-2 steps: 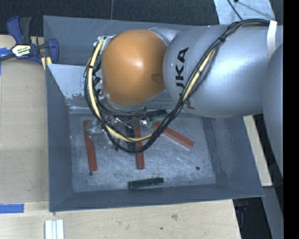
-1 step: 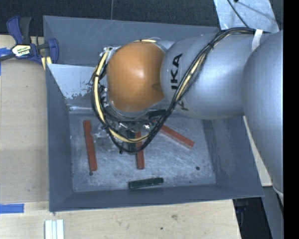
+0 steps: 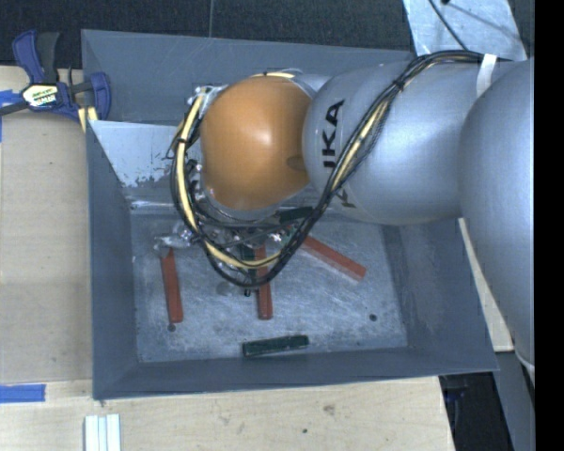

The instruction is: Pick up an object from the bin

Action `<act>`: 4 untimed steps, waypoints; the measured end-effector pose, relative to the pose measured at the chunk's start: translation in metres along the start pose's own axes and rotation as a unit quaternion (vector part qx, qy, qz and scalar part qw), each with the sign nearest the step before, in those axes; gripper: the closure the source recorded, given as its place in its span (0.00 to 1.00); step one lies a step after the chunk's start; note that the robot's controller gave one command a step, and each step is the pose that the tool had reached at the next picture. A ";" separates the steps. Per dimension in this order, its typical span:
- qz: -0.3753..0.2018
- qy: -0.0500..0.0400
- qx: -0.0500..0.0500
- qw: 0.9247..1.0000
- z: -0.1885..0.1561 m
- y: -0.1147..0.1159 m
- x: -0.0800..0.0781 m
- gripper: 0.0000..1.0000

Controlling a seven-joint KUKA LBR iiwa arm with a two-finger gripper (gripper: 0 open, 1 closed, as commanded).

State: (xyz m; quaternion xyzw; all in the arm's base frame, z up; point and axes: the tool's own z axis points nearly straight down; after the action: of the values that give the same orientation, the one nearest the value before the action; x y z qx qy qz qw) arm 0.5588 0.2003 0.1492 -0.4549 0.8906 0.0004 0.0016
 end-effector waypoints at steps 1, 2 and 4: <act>-0.125 0.000 0.000 0.992 0.079 -0.018 0.002 0.00; -0.123 -0.004 0.002 0.992 0.076 -0.019 -0.001 1.00; -0.140 0.000 0.000 0.990 -0.052 -0.019 -0.035 0.00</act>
Offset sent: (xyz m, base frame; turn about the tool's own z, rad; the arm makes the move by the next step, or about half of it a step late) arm 0.0130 -0.0120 -0.0792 -0.2514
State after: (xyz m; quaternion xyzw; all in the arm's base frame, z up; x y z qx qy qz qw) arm 0.5947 0.2174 0.2015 -0.5753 0.8179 0.0004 0.0017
